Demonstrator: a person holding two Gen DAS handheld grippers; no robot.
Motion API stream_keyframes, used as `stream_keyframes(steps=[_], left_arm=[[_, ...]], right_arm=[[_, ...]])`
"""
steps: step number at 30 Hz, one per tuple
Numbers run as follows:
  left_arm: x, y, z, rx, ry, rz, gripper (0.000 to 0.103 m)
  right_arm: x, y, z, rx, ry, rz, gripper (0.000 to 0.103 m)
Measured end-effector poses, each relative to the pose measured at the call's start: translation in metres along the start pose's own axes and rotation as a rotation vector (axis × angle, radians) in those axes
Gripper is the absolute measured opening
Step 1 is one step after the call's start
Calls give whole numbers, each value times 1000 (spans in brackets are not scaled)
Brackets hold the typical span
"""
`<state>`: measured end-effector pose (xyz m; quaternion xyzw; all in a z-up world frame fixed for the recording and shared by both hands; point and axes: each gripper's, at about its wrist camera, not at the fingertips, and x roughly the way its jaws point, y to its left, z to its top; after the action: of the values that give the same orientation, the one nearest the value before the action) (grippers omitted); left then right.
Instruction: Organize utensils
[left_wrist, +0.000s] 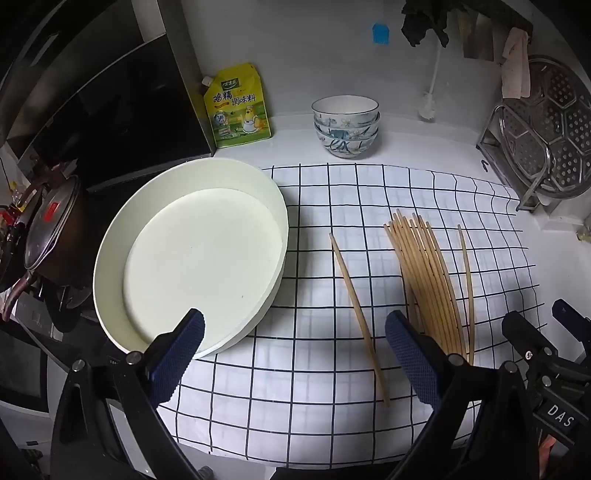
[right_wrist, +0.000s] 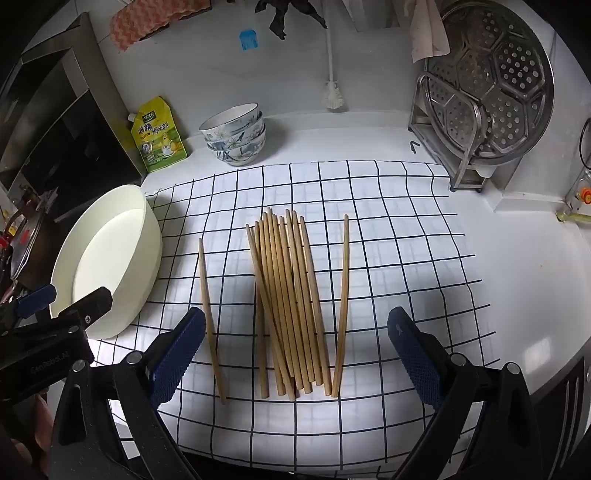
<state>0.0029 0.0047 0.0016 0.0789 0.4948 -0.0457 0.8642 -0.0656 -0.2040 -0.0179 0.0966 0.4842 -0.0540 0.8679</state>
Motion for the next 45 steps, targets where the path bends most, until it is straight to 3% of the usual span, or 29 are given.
stream_keyframes(steps=[45], left_arm=[[1,3,6,-4,-2,4,97]], right_arm=[[-1,2,-2,-7,-8,1,94]])
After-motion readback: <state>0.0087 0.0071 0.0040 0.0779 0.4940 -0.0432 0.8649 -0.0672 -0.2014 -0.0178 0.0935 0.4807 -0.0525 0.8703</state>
